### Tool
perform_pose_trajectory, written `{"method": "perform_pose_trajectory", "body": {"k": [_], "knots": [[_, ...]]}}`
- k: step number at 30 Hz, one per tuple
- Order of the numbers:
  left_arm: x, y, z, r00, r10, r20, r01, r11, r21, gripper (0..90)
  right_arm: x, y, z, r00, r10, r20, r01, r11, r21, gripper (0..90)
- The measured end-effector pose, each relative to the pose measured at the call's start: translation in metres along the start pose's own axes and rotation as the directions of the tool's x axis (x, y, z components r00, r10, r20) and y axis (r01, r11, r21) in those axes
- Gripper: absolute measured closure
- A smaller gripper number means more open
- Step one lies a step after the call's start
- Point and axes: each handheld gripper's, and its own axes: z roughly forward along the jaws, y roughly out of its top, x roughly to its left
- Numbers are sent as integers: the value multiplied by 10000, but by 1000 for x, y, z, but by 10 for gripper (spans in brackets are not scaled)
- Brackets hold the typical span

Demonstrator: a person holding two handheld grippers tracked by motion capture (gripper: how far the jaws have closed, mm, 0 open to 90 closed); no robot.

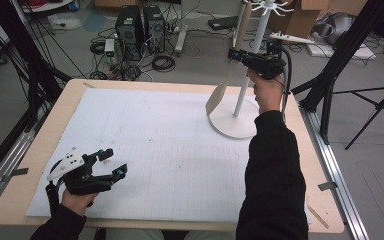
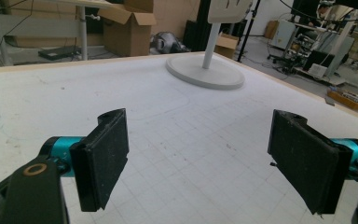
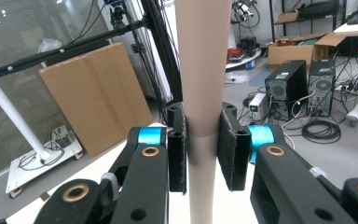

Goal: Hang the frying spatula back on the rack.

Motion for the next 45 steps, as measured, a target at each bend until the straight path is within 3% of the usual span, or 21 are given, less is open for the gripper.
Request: {"method": "perform_pose_trajectory", "body": {"k": [8, 19, 26, 27, 30, 33, 35, 38, 40, 42, 43, 45], "knots": [[0, 0, -1, 10000, -46, -33, 46, 10000, 11, 208, -6, -6, -1, 9996, 159, -238, -160, 9999, -49, 756], [0, 0, -2, 10000, -56, -77, 56, 10000, -26, 211, -15, -13, -9, 9980, 488, -403, -515, 9963, -692, 757], [-1, 0, -2, 10000, -29, -51, 29, 10000, 22, 211, -15, -18, -13, 9998, 189, 87, -182, 9965, -811, 747], [-1, 0, -1, 10000, -35, -68, 35, 10000, -3, 210, -14, -18, -14, 9996, 107, 252, -85, 9963, -852, 726], [0, 0, -1, 10000, -24, -62, 24, 10000, 21, 210, -9, -20, -20, 9957, 114, 917, -32, 9960, -890, 547], [-1, 0, -2, 10000, -5, -55, 4, 10000, -65, 216, 2, -24, -30, 9780, -762, 1942, 881, 9947, -532, 516], [0, 0, -2, 10000, -14, -45, 13, 10000, -73, 215, 11, -30, -38, 9516, -1499, 2681, 1548, 9879, 29, 449], [3, 0, -2, 9999, -23, -120, 21, 9999, -135, 205, 24, -42, -50, 9098, -2468, 3337, 2334, 9691, 804, 376], [6, 0, -2, 9999, 13, -157, -16, 9997, -226, 173, 32, -54, -57, 8973, -2810, 3405, 2512, 9592, 1295, 301], [10, 0, 0, 9999, -105, -126, 102, 9997, -235, 163, 40, -70, -64, 8738, -3124, 3727, 2545, 9468, 1970, 185], [12, 0, 2, 9998, -137, -126, 134, 9997, -200, 163, 44, -79, -68, 8694, -3196, 3768, 2509, 9426, 2206, 163], [13, -1, 4, 9998, -91, -165, 90, 9999, -90, 164, 49, -97, -78, 8736, -3261, 3612, 2431, 9355, 2565, 164]]}}
